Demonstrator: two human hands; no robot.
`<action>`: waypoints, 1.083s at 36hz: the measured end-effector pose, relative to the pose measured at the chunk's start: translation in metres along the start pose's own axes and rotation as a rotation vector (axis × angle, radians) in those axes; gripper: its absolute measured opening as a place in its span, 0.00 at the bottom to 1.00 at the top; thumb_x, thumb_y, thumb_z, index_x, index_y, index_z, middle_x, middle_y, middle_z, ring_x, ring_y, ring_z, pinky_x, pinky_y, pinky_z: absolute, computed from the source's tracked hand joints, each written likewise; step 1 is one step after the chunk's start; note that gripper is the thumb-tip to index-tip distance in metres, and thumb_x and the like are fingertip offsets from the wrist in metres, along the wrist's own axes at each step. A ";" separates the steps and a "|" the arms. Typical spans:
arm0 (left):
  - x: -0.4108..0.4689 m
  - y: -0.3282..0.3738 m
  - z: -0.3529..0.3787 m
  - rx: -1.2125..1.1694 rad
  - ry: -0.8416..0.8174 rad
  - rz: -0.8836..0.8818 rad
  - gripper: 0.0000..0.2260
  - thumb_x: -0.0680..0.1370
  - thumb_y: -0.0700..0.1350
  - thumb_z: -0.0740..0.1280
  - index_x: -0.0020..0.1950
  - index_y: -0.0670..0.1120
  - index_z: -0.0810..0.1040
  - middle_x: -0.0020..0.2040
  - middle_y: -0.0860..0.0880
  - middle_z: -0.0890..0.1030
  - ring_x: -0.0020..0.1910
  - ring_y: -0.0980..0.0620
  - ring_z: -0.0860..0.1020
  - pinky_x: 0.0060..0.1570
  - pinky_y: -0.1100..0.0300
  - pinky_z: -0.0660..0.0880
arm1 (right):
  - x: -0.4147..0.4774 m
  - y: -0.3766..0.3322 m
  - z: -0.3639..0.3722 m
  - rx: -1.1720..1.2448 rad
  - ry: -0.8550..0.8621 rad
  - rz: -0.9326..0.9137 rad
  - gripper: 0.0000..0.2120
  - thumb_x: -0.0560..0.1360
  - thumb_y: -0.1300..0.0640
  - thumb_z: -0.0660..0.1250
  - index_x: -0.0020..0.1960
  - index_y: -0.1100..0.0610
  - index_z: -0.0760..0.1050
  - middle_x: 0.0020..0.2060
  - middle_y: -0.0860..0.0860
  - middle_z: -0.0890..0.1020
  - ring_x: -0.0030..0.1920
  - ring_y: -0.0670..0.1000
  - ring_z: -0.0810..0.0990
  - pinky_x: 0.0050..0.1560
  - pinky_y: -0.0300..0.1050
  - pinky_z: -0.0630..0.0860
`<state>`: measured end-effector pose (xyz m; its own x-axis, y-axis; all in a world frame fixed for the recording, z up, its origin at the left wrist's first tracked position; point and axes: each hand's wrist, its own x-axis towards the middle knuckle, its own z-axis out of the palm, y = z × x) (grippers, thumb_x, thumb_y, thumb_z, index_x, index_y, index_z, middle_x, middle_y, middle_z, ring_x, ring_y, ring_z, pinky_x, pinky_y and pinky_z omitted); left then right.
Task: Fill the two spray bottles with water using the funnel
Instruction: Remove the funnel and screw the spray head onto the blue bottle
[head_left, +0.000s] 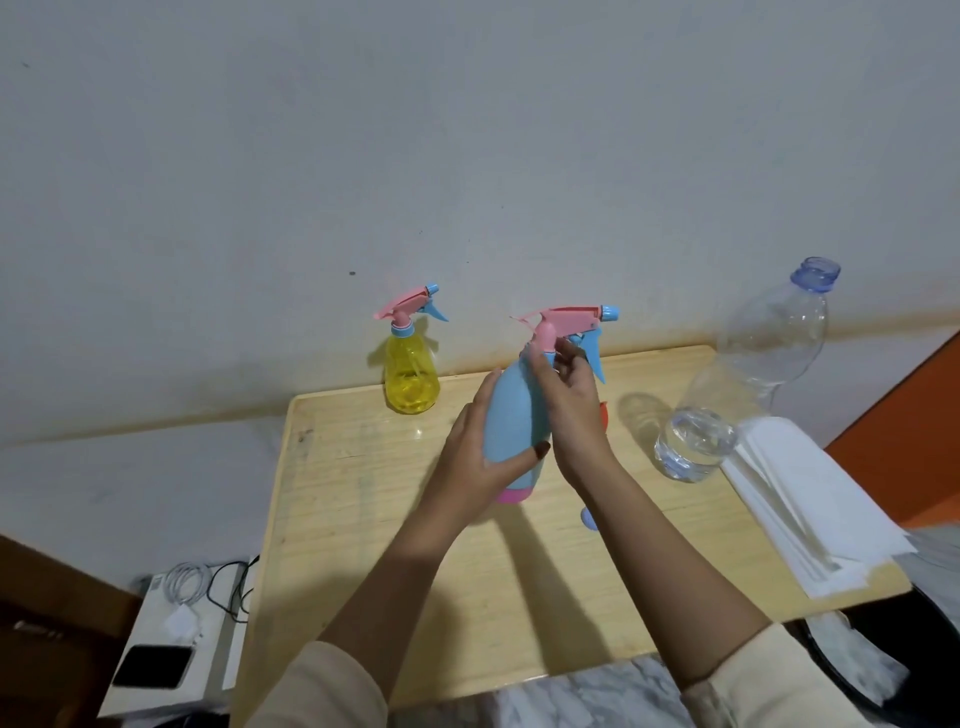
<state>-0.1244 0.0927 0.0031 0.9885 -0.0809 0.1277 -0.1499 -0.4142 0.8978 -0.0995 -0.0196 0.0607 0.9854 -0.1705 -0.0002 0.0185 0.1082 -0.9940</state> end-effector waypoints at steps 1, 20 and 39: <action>-0.001 0.001 0.000 0.005 0.007 0.002 0.40 0.65 0.65 0.70 0.72 0.67 0.52 0.67 0.57 0.68 0.64 0.55 0.71 0.59 0.48 0.75 | 0.000 -0.002 -0.001 -0.005 -0.024 0.004 0.14 0.77 0.46 0.62 0.59 0.52 0.72 0.50 0.45 0.77 0.48 0.39 0.76 0.45 0.32 0.72; -0.011 0.015 0.001 0.138 0.190 0.028 0.41 0.66 0.58 0.75 0.74 0.63 0.57 0.56 0.57 0.69 0.54 0.59 0.70 0.50 0.63 0.69 | -0.002 -0.012 -0.011 0.011 -0.118 0.024 0.11 0.80 0.51 0.58 0.50 0.51 0.78 0.52 0.55 0.81 0.50 0.47 0.78 0.51 0.45 0.73; 0.000 0.025 -0.027 -0.095 -0.233 0.026 0.47 0.61 0.56 0.78 0.71 0.72 0.52 0.66 0.65 0.66 0.63 0.58 0.71 0.62 0.54 0.73 | 0.001 -0.030 -0.026 0.116 -0.194 -0.047 0.05 0.79 0.56 0.62 0.47 0.54 0.76 0.44 0.47 0.83 0.43 0.46 0.80 0.45 0.41 0.76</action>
<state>-0.1273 0.1065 0.0365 0.9514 -0.3019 0.0607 -0.1621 -0.3231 0.9324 -0.1040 -0.0487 0.0872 0.9969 0.0120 0.0783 0.0738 0.2180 -0.9732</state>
